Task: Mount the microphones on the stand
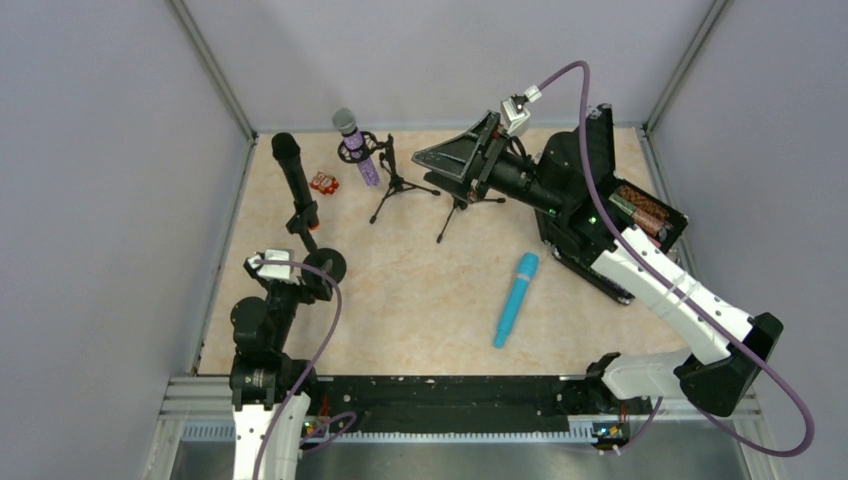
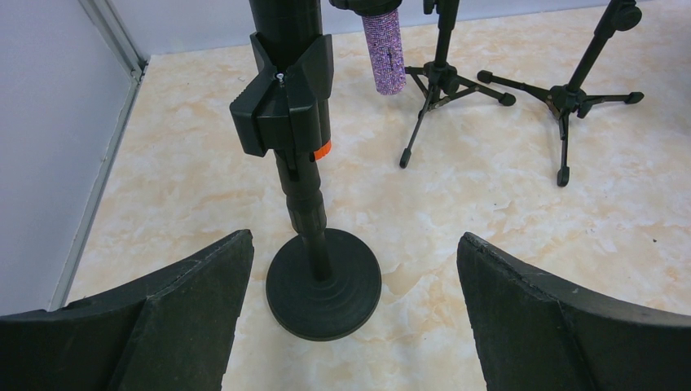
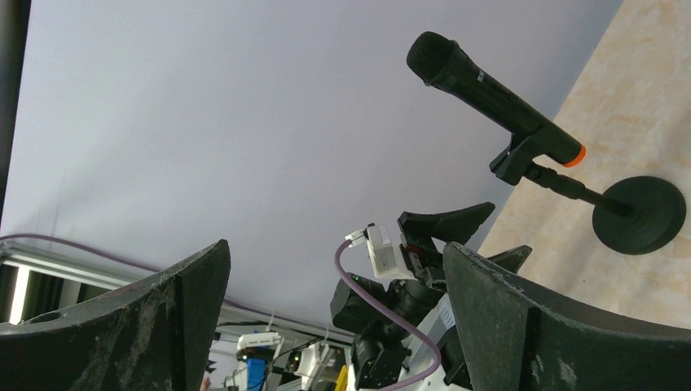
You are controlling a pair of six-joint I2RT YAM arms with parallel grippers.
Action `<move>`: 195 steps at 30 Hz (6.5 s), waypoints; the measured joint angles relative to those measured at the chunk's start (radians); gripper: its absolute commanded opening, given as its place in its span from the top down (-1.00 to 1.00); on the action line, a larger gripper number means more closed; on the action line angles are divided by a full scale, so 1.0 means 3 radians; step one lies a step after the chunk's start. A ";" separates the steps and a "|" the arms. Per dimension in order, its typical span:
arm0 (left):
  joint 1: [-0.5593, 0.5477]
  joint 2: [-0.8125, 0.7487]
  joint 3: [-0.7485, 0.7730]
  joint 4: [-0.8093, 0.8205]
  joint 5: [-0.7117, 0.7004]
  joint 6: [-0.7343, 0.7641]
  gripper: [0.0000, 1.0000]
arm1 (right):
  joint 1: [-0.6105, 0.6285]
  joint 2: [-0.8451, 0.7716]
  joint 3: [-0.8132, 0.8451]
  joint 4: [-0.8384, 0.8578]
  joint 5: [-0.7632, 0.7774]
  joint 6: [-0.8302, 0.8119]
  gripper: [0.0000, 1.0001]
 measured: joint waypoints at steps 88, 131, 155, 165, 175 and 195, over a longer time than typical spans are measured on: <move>-0.0013 0.0001 0.0249 -0.0263 0.0000 -0.0009 -0.98 | -0.0263 -0.1006 -0.1423 -0.0183 0.0603 -0.1283 -0.98; -0.2309 0.4023 0.2987 0.0577 0.0397 -0.0470 -0.98 | -0.0343 -0.1921 -0.2979 -0.0799 0.0476 -0.1990 -0.98; -0.2247 0.6079 0.3746 0.1668 -0.0765 -0.0425 -0.72 | -0.0729 -0.2084 -0.3089 -0.1119 0.0065 -0.2043 -0.98; -0.2190 0.6367 0.3822 0.1806 -0.0720 -0.0228 0.54 | -0.0736 -0.1968 -0.3086 -0.1122 0.0066 -0.2046 -0.98; -0.2176 0.6346 0.3760 0.1865 -0.0295 -0.0100 1.00 | -0.0757 -0.1895 -0.2950 -0.1184 0.0070 -0.2075 -0.98; -0.2791 0.5442 0.2824 0.1706 -0.0504 -0.0066 1.00 | -0.0758 -0.1961 -0.2599 -0.1445 0.0104 -0.2197 -0.98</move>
